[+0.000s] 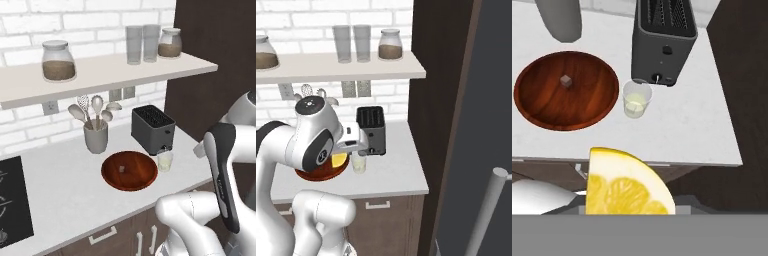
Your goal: Grab a lemon wedge from the fridge and one ice cube from the ice bowl, and put them in the glass of lemonade.
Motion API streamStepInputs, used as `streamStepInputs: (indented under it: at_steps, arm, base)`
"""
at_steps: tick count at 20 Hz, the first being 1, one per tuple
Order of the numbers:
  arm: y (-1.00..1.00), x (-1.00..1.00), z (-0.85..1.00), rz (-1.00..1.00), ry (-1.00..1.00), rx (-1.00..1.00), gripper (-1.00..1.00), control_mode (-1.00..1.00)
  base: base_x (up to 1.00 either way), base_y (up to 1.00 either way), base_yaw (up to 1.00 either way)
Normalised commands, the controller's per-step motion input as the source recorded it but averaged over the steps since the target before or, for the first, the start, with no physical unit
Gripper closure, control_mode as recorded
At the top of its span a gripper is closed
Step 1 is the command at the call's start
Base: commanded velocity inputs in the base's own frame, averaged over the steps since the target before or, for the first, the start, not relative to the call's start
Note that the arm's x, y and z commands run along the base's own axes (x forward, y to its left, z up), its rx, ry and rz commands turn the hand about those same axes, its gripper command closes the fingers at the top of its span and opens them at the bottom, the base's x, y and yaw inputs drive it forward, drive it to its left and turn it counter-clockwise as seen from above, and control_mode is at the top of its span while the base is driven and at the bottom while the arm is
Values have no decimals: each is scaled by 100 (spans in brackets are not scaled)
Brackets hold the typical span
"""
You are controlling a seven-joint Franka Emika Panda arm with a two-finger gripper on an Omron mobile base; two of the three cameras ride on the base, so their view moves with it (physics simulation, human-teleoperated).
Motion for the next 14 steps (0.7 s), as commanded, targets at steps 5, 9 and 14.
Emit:
streamStepInputs:
  at_steps: [5, 9, 14]
  arm:
    - [0, 0, 0, 0, 0, 0, 100, 100]
    - [0, 0, 0, 0, 0, 0, 100, 100]
    - [32, 34, -7, 0, 0, 0, 100, -100]
  base:
    - [30, 4, 0]
    - [13, 1, 0]
    - [4, 3, 0]
